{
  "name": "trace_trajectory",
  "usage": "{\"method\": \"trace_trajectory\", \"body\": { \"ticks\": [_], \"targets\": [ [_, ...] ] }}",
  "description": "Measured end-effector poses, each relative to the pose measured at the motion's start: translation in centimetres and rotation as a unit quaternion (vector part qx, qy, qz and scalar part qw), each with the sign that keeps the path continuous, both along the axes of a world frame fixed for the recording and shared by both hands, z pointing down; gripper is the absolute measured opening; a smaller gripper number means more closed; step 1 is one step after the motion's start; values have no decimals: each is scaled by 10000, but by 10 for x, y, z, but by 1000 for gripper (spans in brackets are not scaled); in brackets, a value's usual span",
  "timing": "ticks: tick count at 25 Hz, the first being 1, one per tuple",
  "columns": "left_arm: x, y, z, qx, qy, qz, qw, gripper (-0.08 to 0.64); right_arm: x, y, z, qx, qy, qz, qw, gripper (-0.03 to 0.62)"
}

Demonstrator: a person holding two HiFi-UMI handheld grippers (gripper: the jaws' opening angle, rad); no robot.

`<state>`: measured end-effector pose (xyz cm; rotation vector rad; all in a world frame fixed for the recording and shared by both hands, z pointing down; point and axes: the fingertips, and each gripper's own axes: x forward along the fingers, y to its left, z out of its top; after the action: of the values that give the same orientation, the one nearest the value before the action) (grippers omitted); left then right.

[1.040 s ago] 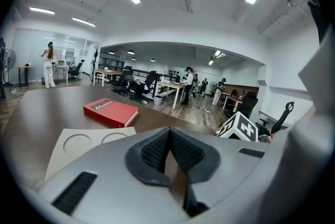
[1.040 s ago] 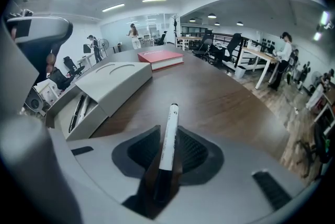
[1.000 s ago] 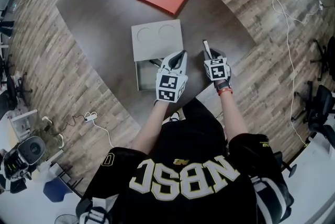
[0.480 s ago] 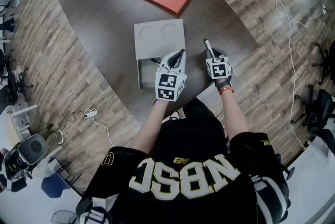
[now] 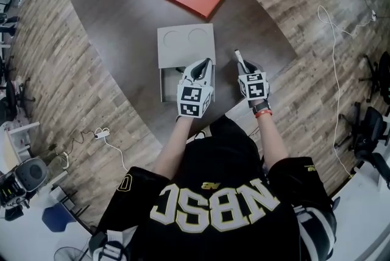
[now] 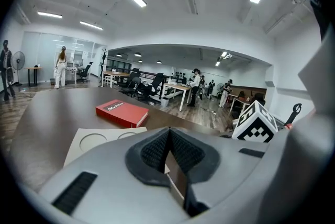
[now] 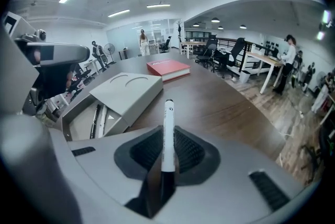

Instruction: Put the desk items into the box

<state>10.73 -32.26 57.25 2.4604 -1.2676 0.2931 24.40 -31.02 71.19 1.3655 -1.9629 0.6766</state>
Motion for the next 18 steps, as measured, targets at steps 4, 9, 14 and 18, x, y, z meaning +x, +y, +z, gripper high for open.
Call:
{"method": "trace_trajectory", "body": {
  "ticks": [4,9,14,18],
  "targets": [
    [-16,1,-2,20,16,-194,9998,14,-27,5,-17,92,-177,-274,9994,74],
    [-42,9,-1,11,-28,-475,9989,14,-67,13,-28,157,-286,-751,9966,74],
    [-74,18,-1,-8,-72,-820,9966,14,-110,21,-31,134,-385,-1244,9914,74],
    [-101,27,0,-11,-108,-1101,9939,14,-144,27,-32,130,-428,-1632,9856,74]
  ]
}}
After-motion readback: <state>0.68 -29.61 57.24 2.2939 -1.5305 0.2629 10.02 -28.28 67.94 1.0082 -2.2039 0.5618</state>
